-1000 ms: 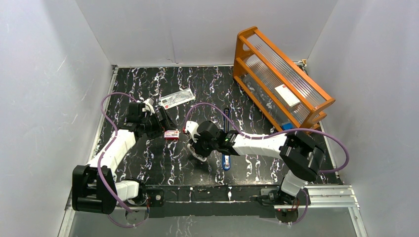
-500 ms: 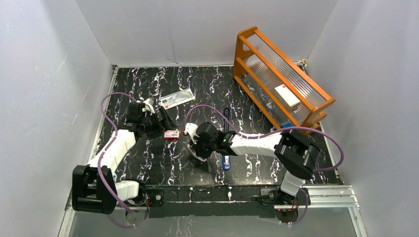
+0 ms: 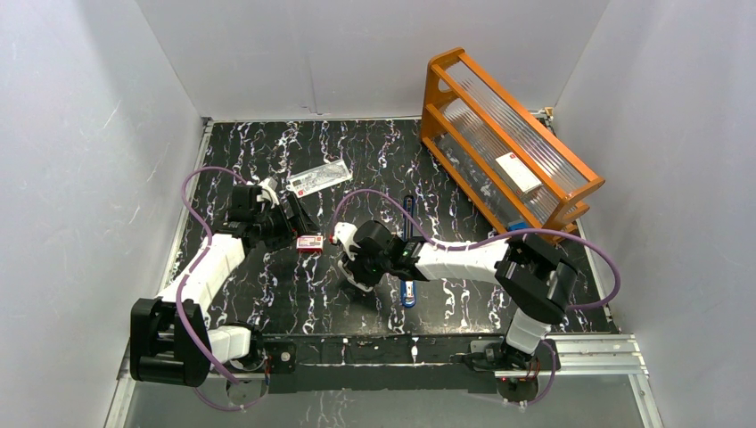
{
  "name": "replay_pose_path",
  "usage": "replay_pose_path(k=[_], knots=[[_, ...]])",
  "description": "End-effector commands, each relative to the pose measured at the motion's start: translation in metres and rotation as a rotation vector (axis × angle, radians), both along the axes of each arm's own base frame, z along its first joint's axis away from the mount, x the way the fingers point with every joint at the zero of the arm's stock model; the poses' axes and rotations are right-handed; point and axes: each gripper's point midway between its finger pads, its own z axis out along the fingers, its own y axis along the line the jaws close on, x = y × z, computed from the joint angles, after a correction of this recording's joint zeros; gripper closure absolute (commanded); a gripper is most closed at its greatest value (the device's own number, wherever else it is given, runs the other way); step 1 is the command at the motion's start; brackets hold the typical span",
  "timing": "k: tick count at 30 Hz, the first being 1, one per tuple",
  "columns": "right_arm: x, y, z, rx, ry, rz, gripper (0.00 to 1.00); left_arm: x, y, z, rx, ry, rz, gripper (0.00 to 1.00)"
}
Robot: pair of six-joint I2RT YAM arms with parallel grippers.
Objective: Load the staples into the stapler
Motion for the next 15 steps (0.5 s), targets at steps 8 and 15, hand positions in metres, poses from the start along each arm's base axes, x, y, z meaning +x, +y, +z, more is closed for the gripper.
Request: replay_pose_path(k=[8,15], knots=[[-0.0002,0.0038,0.0080,0.020,0.001,0.016,0.77,0.0010,0.0033,-0.0001,0.008,-0.011,-0.001,0.13],[0.0011,0.0043,0.0100,0.022,-0.003,0.013,0.70,0.0010,0.0030,-0.0002,0.008,-0.011,-0.002,0.13]])
